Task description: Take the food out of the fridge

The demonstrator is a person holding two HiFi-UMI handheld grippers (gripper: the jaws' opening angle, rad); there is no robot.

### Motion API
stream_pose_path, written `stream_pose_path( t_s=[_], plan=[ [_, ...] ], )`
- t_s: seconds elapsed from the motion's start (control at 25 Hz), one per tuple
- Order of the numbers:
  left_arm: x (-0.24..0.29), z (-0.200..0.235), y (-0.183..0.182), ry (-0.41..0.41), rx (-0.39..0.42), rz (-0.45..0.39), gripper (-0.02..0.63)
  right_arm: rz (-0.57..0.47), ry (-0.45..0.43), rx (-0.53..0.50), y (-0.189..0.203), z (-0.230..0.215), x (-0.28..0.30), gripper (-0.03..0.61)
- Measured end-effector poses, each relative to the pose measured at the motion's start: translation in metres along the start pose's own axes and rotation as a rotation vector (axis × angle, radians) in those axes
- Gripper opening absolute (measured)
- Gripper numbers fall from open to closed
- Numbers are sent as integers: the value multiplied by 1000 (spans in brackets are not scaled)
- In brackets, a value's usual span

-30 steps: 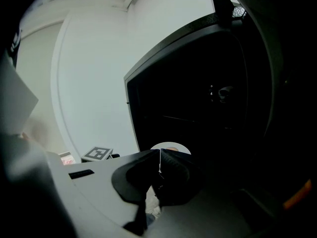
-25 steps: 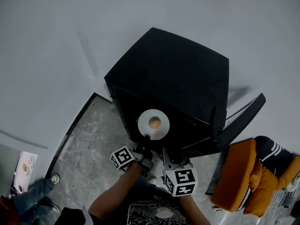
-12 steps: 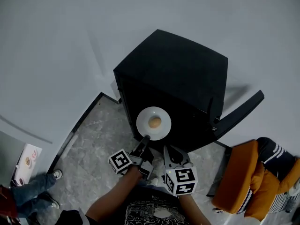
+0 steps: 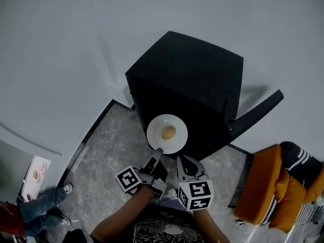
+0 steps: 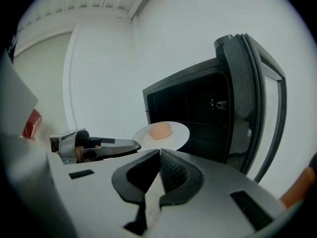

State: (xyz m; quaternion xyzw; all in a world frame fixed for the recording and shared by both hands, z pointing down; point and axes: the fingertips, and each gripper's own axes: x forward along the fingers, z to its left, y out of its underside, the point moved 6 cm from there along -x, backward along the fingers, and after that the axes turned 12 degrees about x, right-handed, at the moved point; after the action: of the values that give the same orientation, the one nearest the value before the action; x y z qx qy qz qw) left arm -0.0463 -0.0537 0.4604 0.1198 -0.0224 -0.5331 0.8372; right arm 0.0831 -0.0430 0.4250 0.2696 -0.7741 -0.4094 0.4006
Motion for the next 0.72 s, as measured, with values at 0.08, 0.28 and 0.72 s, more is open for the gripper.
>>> stream_pose_path(
  t_s=[0.08,0.28,0.72],
  plan=[
    [-6,-6,0,2,-2,1,20,-11,3,2,1,5,-2,21],
    [-28,-16,-6,4,1,15,20,-26,26,7,9,23,-9,21],
    [-72,-31,-18,31,-15,70,20,-96,101,2,24,72,-35,21]
  ],
)
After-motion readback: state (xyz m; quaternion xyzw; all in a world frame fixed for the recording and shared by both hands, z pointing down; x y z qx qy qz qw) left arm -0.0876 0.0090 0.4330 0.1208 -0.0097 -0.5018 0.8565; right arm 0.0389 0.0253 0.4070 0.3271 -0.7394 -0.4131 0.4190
